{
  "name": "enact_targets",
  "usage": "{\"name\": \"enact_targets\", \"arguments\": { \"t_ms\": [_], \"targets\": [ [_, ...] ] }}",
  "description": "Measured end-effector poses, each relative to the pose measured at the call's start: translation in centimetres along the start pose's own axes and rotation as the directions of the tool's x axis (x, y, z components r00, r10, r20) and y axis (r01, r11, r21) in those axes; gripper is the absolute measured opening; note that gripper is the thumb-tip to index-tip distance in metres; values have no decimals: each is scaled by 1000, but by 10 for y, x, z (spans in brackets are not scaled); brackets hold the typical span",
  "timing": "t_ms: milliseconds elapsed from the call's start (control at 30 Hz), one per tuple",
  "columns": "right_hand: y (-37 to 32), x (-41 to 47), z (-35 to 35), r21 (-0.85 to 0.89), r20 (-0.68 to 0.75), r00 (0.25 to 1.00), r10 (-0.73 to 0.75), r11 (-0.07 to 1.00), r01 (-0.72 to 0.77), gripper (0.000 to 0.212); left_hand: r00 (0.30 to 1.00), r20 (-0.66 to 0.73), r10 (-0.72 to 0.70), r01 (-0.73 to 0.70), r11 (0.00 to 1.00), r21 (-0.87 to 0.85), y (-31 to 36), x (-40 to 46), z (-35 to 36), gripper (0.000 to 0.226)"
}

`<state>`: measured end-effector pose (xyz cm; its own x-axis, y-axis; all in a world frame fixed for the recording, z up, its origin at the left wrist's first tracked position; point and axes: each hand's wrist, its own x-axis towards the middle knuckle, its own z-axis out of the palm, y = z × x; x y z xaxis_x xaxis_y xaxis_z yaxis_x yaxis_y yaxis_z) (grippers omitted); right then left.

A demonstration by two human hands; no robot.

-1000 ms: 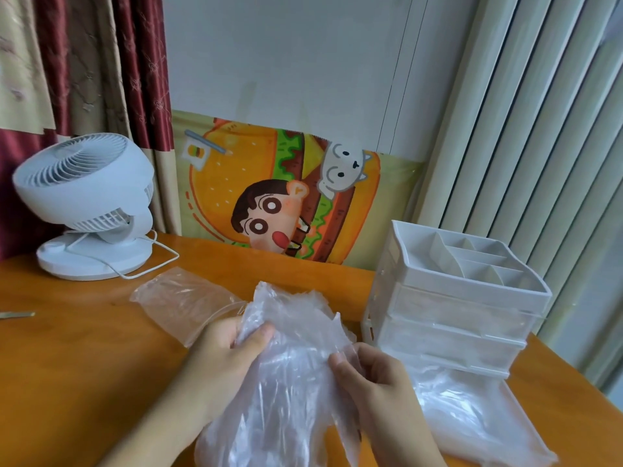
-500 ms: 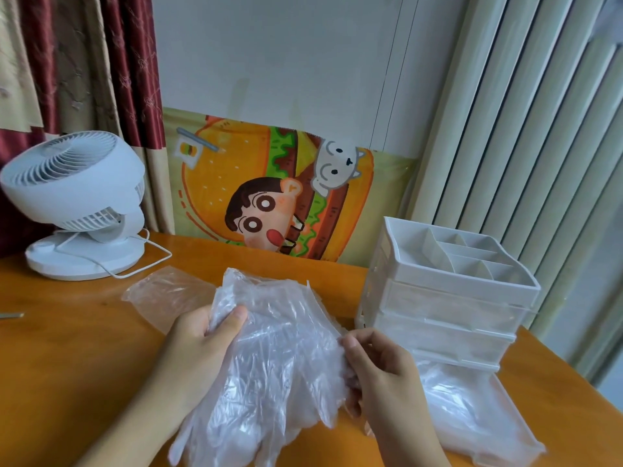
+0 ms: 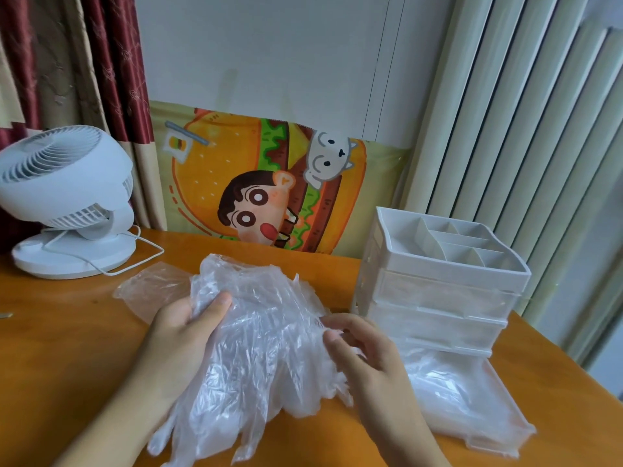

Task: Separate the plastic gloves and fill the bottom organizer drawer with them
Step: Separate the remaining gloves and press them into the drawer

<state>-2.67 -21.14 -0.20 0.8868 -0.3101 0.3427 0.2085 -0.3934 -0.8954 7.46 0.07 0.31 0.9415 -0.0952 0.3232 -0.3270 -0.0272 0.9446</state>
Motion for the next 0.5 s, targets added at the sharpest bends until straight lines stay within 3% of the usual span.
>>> {"name": "enact_targets", "arguments": {
  "t_ms": [67, 167, 267, 500],
  "targets": [
    [2, -1, 6, -62, 31, 1000, -4, 998, 6, 5, 1000, -2, -3, 3, 1000, 11, 1, -1, 1, 55],
    [3, 1, 7, -76, -15, 998, -54, 996, 53, 17, 1000, 8, -19, 19, 1000, -5, 0, -1, 0, 53],
    [2, 2, 1, 66, -68, 998, -18, 998, 23, 34, 1000, -23, -18, 18, 1000, -6, -1, 0, 0, 51],
    [-7, 0, -4, 330, -47, 996, 74, 942, -55, 25, 998, -52, -44, 42, 999, -34, -5, 1, 1, 54]
  ]
}}
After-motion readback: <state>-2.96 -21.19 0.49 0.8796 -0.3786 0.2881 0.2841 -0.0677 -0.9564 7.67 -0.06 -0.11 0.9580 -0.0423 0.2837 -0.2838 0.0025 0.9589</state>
